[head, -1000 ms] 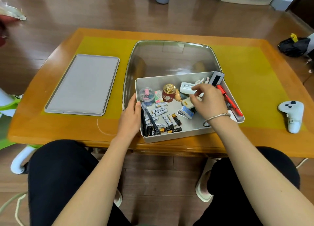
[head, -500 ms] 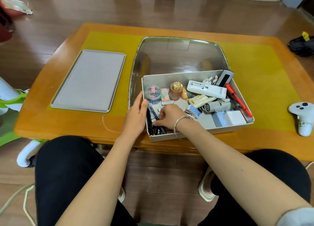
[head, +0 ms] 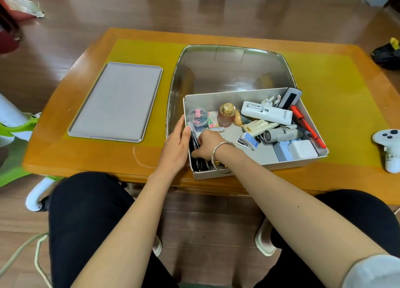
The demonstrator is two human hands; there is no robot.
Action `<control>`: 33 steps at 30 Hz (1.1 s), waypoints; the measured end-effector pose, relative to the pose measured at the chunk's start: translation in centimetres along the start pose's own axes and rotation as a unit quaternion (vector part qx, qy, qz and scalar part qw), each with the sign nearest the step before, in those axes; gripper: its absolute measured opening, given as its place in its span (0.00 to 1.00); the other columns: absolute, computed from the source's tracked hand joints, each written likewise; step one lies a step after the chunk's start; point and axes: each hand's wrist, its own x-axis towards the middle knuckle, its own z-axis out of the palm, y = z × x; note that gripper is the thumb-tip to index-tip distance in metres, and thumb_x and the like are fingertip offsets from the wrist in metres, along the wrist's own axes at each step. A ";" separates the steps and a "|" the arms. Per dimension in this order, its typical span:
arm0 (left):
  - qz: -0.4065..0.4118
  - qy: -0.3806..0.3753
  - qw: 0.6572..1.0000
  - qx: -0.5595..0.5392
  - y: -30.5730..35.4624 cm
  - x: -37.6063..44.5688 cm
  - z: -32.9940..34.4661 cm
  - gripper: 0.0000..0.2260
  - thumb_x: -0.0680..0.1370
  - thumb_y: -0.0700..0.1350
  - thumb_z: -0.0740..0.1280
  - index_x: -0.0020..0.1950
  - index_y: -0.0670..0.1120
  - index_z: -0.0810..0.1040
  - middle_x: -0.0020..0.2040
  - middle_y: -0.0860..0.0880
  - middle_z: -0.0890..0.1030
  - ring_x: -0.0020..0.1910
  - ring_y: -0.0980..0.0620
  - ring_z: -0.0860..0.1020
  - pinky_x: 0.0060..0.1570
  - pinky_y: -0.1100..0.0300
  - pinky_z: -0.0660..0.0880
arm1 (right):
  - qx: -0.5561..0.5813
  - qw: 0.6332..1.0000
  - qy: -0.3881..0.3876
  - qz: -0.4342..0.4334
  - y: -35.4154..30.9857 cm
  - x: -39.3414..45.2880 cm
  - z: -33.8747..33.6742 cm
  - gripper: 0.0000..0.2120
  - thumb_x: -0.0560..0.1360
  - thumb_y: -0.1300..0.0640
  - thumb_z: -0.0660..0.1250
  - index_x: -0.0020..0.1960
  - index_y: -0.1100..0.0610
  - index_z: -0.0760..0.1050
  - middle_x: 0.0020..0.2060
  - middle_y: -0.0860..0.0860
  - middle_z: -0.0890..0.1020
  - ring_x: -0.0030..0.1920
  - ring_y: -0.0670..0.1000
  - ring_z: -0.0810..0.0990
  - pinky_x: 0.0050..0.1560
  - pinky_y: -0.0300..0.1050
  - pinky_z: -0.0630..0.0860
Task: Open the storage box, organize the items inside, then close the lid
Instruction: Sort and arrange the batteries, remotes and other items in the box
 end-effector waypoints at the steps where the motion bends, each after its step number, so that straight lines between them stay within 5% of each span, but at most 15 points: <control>1: -0.001 0.000 1.000 -0.001 0.0 0.0 0.0 0.22 0.83 0.56 0.51 0.77 0.57 0.57 0.73 0.52 0.69 0.69 0.55 0.67 0.59 0.63 0.67 | 0.002 1.000 -0.001 0.003 -0.1 0.0 0.0 0.14 0.69 0.52 0.72 0.33 0.55 0.69 0.29 0.51 0.73 0.34 0.51 0.75 0.28 0.40 0.68; 8: 0.003 -0.002 1.000 -0.010 0.0 0.0 0.1 0.21 0.83 0.55 0.52 0.77 0.56 0.58 0.72 0.53 0.69 0.66 0.59 0.67 0.56 0.65 0.67 | 0.074 0.997 0.008 -0.003 0.5 -0.6 -0.7 0.16 0.67 0.50 0.71 0.29 0.55 0.68 0.27 0.51 0.73 0.30 0.50 0.72 0.31 0.41 0.68; 15: 0.015 -0.006 1.000 -0.002 0.2 -0.2 0.0 0.21 0.83 0.56 0.51 0.77 0.57 0.58 0.70 0.55 0.70 0.64 0.61 0.67 0.53 0.68 0.66 | 0.237 0.965 0.112 -0.017 2.6 -2.3 -4.1 0.01 0.75 0.60 0.64 0.46 0.55 0.73 0.33 0.52 0.82 0.33 0.47 0.80 0.36 0.44 0.77; 19: 0.014 -0.001 1.000 -0.003 0.3 -0.1 0.0 0.21 0.83 0.54 0.52 0.77 0.55 0.59 0.71 0.54 0.70 0.65 0.60 0.67 0.52 0.69 0.66 | 0.199 0.949 0.245 0.014 6.5 -4.0 -7.3 0.03 0.77 0.57 0.63 0.45 0.54 0.74 0.30 0.49 0.80 0.29 0.43 0.75 0.33 0.39 0.70; 25: 0.010 0.001 1.000 0.009 0.4 -0.1 0.1 0.22 0.83 0.54 0.51 0.77 0.54 0.59 0.72 0.52 0.69 0.67 0.57 0.67 0.57 0.61 0.67 | 0.103 0.906 0.397 0.102 13.8 -6.9 -10.3 0.07 0.75 0.57 0.65 0.49 0.60 0.77 0.43 0.58 0.82 0.45 0.60 0.79 0.39 0.44 0.69; 29: 0.008 0.002 1.000 0.014 0.5 -0.1 0.1 0.22 0.83 0.54 0.51 0.77 0.54 0.58 0.72 0.51 0.69 0.69 0.55 0.68 0.57 0.62 0.67 | 0.041 0.888 0.427 0.167 16.2 -7.7 -10.7 0.11 0.74 0.53 0.66 0.53 0.56 0.77 0.48 0.58 0.82 0.48 0.61 0.79 0.43 0.49 0.74; 33: 0.001 0.001 1.000 0.015 0.5 -0.1 0.1 0.22 0.84 0.54 0.51 0.77 0.54 0.58 0.72 0.51 0.70 0.67 0.55 0.69 0.57 0.61 0.69 | -0.043 0.900 0.374 0.221 16.7 -7.6 -10.5 0.17 0.71 0.53 0.68 0.59 0.53 0.75 0.55 0.55 0.80 0.56 0.61 0.76 0.54 0.54 0.74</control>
